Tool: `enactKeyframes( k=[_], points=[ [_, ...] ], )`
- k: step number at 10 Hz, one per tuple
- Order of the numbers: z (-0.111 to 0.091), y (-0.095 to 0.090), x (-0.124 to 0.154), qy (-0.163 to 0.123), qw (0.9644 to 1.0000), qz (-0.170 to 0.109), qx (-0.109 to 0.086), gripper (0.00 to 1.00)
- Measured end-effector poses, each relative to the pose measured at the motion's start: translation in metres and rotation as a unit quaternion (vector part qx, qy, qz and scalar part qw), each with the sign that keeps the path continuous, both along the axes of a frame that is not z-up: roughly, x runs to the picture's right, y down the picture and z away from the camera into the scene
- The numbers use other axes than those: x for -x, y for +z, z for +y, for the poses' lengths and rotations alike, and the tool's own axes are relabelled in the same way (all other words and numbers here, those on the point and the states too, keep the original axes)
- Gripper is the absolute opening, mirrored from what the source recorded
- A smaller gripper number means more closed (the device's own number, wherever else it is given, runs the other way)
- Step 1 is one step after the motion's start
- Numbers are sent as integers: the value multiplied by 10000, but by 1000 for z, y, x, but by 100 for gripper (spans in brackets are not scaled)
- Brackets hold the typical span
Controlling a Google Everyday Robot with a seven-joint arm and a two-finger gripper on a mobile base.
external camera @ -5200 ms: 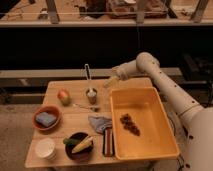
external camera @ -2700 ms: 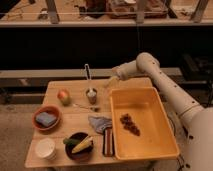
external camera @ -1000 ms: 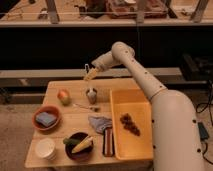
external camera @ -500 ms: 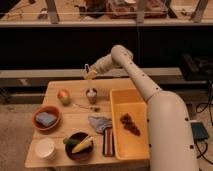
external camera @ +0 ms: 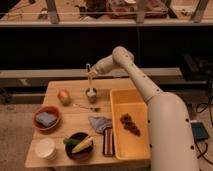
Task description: Wipe table surface with brush
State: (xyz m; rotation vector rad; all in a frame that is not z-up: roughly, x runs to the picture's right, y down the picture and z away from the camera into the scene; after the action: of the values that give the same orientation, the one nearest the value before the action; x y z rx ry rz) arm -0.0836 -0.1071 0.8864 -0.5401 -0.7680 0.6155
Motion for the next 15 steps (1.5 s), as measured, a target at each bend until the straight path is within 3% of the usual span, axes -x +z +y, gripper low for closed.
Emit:
enactKeyframes(
  k=[6, 7, 13, 15],
  points=[
    [-4, -17, -14, -57, 9996, 85, -265, 1],
    [-3, -18, -15, -108, 9995, 136, -247, 7],
    [2, -14, -13, -170, 9997, 119, -95, 68],
    [2, -13, -14, -152, 9998, 114, -85, 80]
  ],
)
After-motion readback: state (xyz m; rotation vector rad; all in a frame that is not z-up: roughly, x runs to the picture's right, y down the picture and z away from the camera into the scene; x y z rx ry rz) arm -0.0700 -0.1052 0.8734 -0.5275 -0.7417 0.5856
